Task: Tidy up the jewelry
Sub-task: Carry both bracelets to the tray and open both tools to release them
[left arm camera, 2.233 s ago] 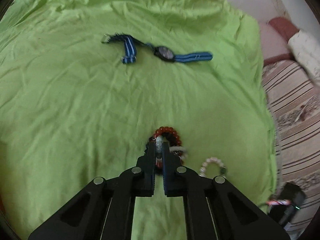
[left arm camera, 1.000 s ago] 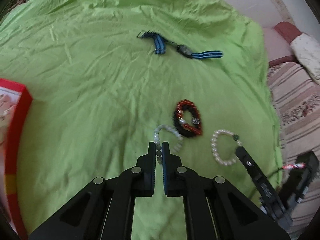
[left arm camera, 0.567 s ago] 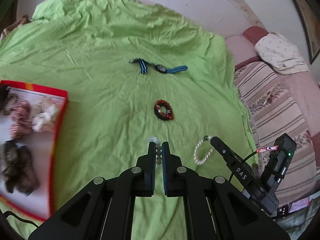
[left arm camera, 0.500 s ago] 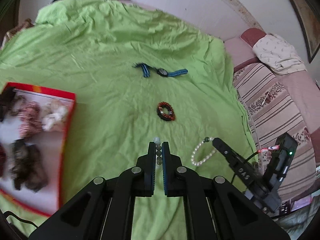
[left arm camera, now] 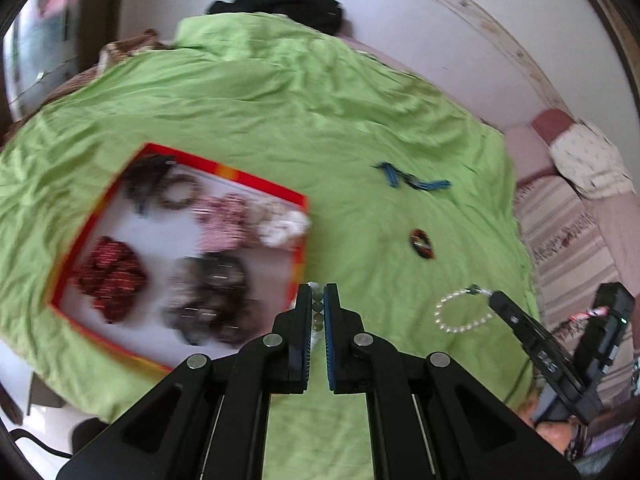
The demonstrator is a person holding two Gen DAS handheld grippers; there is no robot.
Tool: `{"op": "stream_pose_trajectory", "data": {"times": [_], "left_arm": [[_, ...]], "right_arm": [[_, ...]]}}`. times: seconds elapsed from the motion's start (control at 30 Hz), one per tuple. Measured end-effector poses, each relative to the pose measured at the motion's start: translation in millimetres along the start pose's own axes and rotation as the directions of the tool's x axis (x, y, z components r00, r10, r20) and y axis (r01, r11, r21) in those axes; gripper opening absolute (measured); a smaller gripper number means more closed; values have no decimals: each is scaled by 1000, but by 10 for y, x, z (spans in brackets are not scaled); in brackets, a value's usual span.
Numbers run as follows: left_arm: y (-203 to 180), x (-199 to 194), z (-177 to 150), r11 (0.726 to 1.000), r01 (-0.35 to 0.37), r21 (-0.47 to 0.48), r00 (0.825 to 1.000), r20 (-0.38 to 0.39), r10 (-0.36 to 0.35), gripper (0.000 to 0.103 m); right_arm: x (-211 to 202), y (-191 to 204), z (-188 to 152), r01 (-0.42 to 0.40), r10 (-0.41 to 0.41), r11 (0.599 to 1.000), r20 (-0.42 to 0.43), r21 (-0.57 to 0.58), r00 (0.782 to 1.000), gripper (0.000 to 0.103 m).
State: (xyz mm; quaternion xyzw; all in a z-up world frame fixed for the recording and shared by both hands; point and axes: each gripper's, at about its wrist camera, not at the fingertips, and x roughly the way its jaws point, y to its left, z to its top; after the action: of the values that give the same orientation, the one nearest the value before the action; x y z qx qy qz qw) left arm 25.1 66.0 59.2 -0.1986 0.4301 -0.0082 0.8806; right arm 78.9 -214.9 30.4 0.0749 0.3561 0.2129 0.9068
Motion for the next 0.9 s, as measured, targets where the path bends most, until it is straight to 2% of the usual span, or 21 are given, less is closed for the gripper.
{"op": "stream_pose_trajectory", "data": {"times": [0.13, 0.3, 0.5, 0.67, 0.9], "left_arm": [[347, -51, 53, 999, -46, -26, 999, 8, 47, 5], [696, -55, 113, 997, -59, -54, 998, 12, 60, 5], [865, 92, 221, 996, -83, -37, 997, 4, 83, 5], [1001, 325, 413, 996, -85, 8, 996, -25, 86, 5], [1301, 803, 609, 995, -102, -18, 989, -109, 100, 5]], "right_arm": [[101, 363, -23, -33, 31, 998, -32, -55, 999, 10], [240, 760, -52, -71, 62, 991, -81, -111, 995, 10], [472, 1161, -88, -143, 123, 982, -153, -122, 980, 10], [730, 1555, -160, -216, 182, 967, -233, -132, 955, 11], [1120, 2041, -348, -353, 309, 932, -331, -83, 892, 11]]}}
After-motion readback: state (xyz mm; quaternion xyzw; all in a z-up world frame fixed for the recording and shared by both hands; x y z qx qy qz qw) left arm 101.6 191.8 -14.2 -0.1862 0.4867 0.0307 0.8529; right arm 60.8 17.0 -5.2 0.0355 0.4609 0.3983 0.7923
